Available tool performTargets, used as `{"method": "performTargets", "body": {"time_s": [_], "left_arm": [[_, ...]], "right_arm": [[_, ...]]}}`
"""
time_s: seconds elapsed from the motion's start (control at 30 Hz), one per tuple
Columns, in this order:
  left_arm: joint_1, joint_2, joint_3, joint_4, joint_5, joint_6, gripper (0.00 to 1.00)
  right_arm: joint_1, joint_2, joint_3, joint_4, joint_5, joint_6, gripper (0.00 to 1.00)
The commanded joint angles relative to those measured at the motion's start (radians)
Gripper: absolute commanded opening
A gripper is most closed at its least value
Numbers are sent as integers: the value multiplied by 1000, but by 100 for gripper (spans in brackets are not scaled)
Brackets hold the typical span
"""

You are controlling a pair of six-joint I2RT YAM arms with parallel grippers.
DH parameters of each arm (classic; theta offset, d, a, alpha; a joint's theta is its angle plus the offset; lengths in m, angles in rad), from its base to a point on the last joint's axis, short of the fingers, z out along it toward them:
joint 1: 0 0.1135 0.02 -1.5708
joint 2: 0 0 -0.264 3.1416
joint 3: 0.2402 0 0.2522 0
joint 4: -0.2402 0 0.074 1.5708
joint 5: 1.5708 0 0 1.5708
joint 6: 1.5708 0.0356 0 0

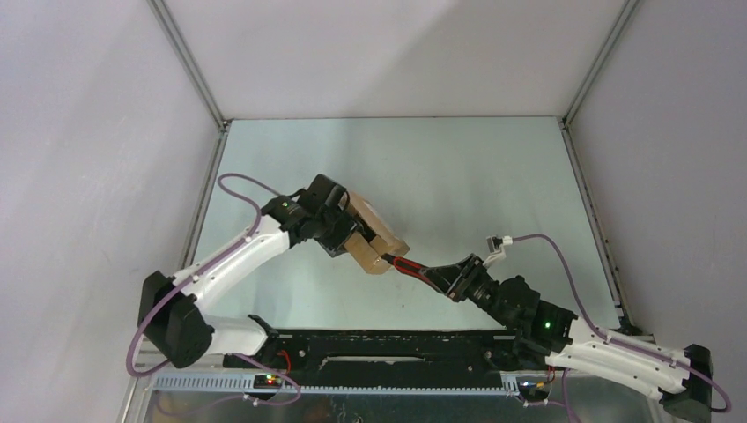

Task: Unpack the express box

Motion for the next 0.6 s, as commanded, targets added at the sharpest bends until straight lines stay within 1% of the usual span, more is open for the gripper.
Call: {"method": "performTargets", "body": {"time_s": [0.0,0.07,0.17,0.23,0.37,0.57], "left_arm": [[-14,-95,-59,79,-48,-219,37],[-13,-121,-77,74,-72,-248,35],[-14,-156,-111,102,-85,-282,34],[-14,-164,-127,127,-79,-298,33],[-14,-150,-121,122,-75,-303,29],[-5,-161,-160,136,-100,-322,29]], "right_arm": [[19,39,-2,136,68,-38,0],[55,36,-11,157,138,-46,0],[78,33,-17,158,179,-47,0],[83,46,-21,175,174,-45,0],[88,64,-18,179,168,-35,0],[86,-23,-18,118,186,-46,0]]}}
